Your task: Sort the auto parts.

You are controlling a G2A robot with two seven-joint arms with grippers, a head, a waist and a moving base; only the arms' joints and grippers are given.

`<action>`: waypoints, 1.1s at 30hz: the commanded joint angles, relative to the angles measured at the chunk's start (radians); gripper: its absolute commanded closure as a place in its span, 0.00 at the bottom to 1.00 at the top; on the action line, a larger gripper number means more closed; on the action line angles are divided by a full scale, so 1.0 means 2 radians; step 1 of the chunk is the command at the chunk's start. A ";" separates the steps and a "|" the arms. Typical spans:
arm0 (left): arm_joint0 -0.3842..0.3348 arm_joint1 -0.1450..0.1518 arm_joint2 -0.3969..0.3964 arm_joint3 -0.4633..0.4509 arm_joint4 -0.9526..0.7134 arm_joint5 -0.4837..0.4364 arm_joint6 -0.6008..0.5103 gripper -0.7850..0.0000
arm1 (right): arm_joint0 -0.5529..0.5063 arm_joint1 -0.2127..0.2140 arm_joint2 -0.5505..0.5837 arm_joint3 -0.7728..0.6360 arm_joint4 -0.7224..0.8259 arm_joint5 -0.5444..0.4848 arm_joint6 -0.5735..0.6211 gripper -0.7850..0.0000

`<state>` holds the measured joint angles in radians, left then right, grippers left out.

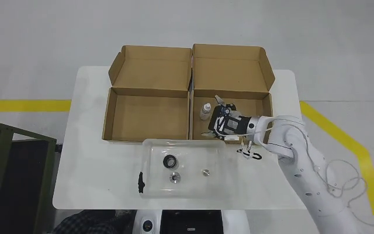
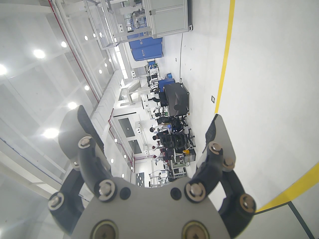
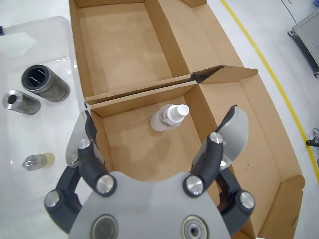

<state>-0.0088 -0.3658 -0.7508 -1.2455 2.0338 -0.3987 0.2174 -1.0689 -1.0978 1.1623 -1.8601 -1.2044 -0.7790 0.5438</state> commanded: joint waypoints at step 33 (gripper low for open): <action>0.000 0.000 0.000 0.000 0.000 0.000 0.000 0.00 | -0.123 0.027 -0.045 -0.156 -0.042 -0.052 0.142 0.00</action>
<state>-0.0088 -0.3658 -0.7508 -1.2455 2.0338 -0.3987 0.2174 -1.3145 -1.0445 1.0825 -2.1732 -1.2778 -0.8830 0.8196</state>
